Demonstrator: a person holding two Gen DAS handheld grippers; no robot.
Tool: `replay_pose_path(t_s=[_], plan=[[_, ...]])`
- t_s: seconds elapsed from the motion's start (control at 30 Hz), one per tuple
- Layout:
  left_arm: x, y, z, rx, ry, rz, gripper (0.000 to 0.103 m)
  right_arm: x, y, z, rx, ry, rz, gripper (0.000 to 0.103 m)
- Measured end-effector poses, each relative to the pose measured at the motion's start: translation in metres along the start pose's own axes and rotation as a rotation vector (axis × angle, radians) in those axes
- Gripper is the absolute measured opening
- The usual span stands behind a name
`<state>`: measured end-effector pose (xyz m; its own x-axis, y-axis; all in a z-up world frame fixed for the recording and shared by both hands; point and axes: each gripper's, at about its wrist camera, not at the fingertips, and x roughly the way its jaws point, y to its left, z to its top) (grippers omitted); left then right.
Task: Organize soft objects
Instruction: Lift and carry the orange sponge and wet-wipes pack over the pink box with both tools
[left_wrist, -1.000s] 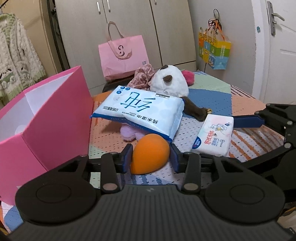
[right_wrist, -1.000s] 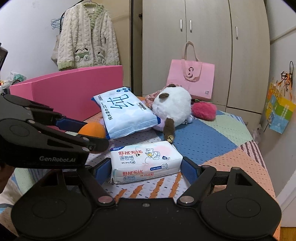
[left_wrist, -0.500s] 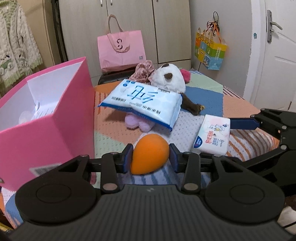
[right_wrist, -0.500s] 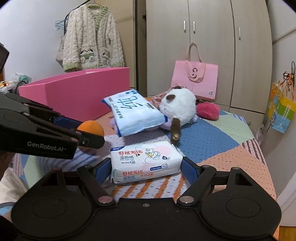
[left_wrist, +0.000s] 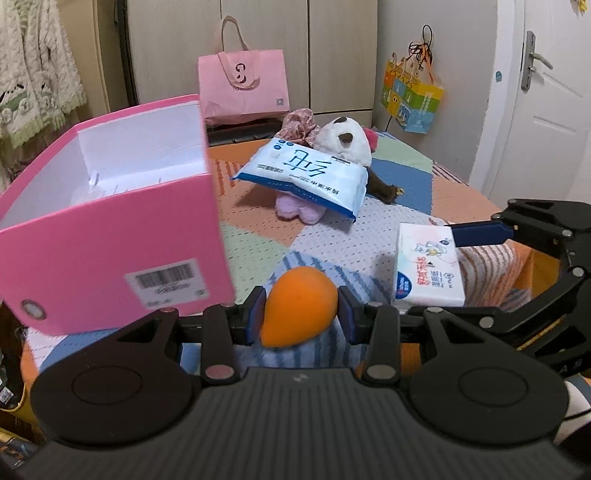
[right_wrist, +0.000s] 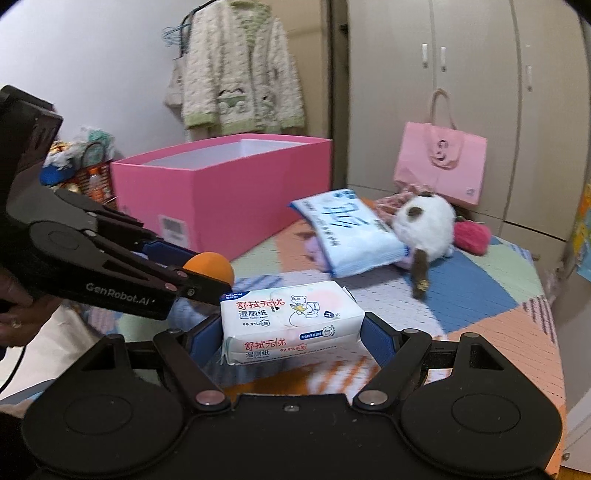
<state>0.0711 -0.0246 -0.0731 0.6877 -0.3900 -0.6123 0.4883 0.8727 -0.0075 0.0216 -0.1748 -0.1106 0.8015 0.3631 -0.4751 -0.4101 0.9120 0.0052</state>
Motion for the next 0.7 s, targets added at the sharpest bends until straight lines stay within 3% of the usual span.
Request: replay_pose_path(t_s=[0.27, 0.5, 0.7], plan=[[-0.037, 0.030, 0.002, -0.021, 0.023, 0.000, 0.040, -0.005, 0.033, 0.024, -0.044, 0.005, 0.109, 0.084], [-0.066, 0.059, 0.014, -0.027, 0.031, -0.013, 0.040, -0.007, 0.050, 0.055, -0.080, -0.010, 0.143, 0.084], [-0.090, 0.082, 0.037, -0.004, -0.017, -0.032, 0.040, -0.006, 0.058, 0.089, -0.130, -0.032, 0.150, 0.084]])
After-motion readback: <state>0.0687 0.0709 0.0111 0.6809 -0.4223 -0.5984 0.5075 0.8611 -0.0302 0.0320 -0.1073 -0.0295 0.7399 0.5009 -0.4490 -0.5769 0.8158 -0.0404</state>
